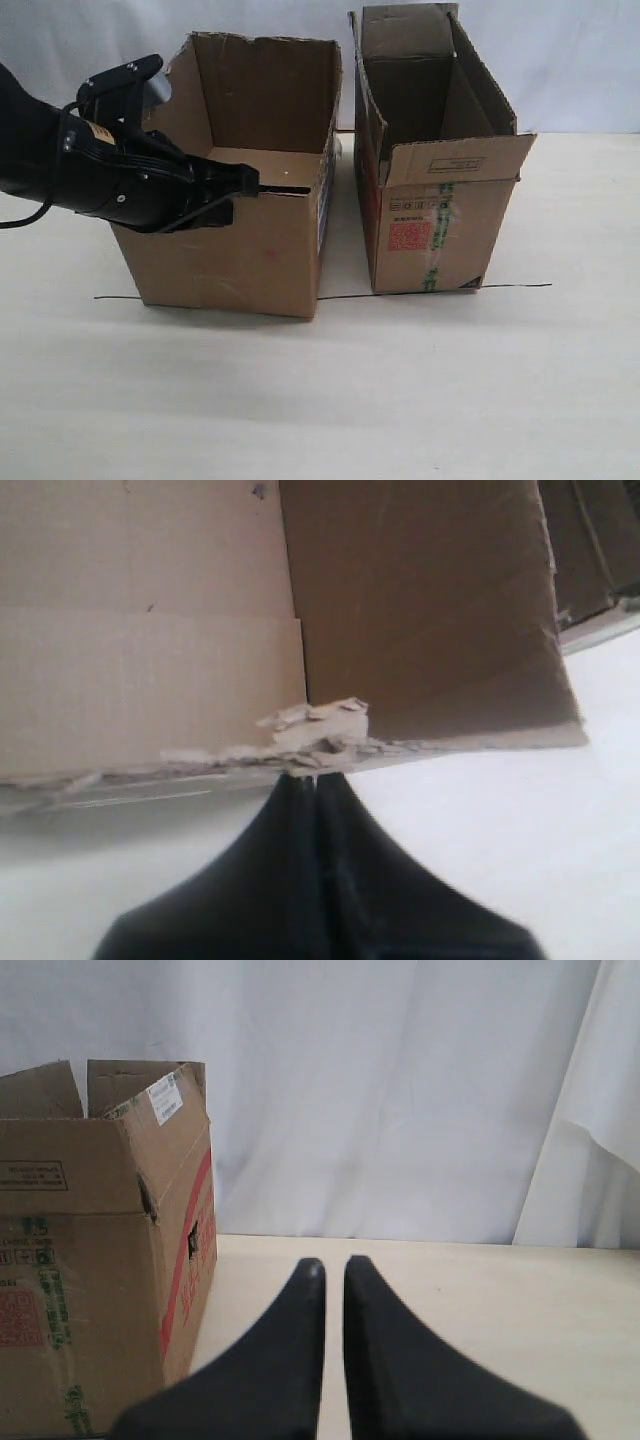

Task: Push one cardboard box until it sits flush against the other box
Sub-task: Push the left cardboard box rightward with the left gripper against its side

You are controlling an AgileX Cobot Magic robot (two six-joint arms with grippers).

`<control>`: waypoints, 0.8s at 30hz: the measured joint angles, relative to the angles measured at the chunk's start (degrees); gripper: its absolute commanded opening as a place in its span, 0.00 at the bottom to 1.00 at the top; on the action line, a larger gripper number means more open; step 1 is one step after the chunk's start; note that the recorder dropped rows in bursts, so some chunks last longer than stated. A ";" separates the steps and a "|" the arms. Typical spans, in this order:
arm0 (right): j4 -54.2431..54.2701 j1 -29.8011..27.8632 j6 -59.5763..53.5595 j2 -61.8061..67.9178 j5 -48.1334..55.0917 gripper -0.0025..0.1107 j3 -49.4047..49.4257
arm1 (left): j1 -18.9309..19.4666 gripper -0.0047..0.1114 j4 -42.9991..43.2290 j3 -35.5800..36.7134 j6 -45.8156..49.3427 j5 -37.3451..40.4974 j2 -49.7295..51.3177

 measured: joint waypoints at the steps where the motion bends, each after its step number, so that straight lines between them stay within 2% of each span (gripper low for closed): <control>1: 0.00 0.00 0.00 0.00 0.00 0.07 0.00 | 0.00 0.04 -0.32 0.00 0.00 -0.46 0.26; 17: 0.00 0.00 0.00 0.00 0.00 0.07 0.00 | 0.00 0.04 -5.92 -0.38 0.00 -9.21 2.40; 21: 0.00 0.00 0.00 0.00 0.00 0.07 0.00 | 0.00 0.04 -6.02 -0.38 0.66 -7.94 2.14; 24: 0.00 0.00 0.00 0.00 0.00 0.07 0.00 | 0.00 0.04 -6.02 -1.16 4.44 -2.10 -0.11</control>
